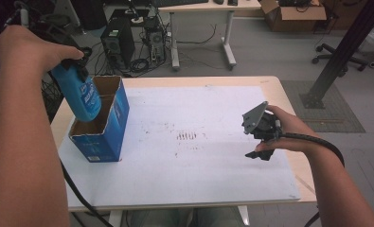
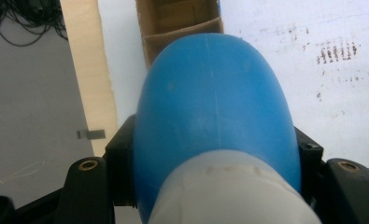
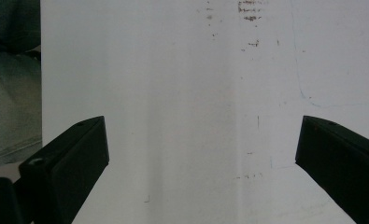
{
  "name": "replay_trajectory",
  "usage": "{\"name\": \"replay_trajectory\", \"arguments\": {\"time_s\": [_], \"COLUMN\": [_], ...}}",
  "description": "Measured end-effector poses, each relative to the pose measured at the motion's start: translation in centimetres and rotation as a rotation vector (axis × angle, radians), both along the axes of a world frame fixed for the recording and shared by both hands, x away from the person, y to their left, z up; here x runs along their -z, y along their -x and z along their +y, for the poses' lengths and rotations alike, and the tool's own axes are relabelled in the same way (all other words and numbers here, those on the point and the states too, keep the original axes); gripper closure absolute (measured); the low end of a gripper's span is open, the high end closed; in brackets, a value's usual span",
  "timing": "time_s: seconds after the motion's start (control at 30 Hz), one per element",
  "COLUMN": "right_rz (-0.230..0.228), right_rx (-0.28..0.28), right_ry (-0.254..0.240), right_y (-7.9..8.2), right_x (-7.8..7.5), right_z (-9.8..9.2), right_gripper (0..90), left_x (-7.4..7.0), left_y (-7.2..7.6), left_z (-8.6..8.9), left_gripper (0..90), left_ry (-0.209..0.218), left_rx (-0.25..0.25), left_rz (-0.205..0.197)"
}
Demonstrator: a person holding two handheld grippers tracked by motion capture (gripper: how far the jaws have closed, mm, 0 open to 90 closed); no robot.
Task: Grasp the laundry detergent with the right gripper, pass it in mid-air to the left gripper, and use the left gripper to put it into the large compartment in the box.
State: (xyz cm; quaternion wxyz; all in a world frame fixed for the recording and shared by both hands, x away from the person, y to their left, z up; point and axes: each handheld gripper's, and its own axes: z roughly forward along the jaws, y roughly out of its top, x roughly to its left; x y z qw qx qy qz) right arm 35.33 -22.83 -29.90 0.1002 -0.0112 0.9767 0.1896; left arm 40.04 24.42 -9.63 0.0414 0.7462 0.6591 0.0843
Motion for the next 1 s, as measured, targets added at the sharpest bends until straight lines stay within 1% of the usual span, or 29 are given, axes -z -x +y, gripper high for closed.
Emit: {"name": "replay_trajectory", "arguments": {"time_s": [0.23, 0.27, 0.67, 0.77, 0.83, 0.9, 1.0], "right_rz": [0.006, 0.004, 0.009, 0.006, 0.005, 0.005, 0.004], "right_rx": [0.006, -0.002, -0.003, -0.004, -0.006, -0.005, -0.008], "right_ry": [0.004, 0.003, 0.01, 0.009, 0.004, 0.008, 0.001], "right_y": [0.0, -0.1, -0.2, -0.2, -0.2, -0.2, -0.1], "right_x": [-0.1, 0.0, 0.1, 0.1, 0.1, 0.1, 0.1], "right_z": [0.1, 0.1, 0.6, 0.6, 0.6, 0.6, 0.7], "right_gripper": [2.6, 2.6, 2.6, 2.6, 2.6, 2.6, 2.6], "left_x": [1.0, 1.2, 3.7, 4.2, 4.7, 5.3, 6.4], "left_y": [-0.5, -0.6, -1.5, -1.6, -1.8, -1.9, -2.1], "left_z": [0.6, 0.7, 1.5, 1.6, 1.6, 1.5, 1.4], "left_gripper": [38.0, 38.0, 37.9, 38.0, 38.0, 37.9, 37.9], "left_ry": [0.004, 0.004, 0.013, 0.008, 0.001, -0.004, 0.001], "left_rx": [-0.006, -0.008, -0.022, -0.022, -0.021, -0.02, -0.018], "left_rz": [-0.002, -0.002, 0.013, 0.016, 0.023, 0.02, 0.03]}}
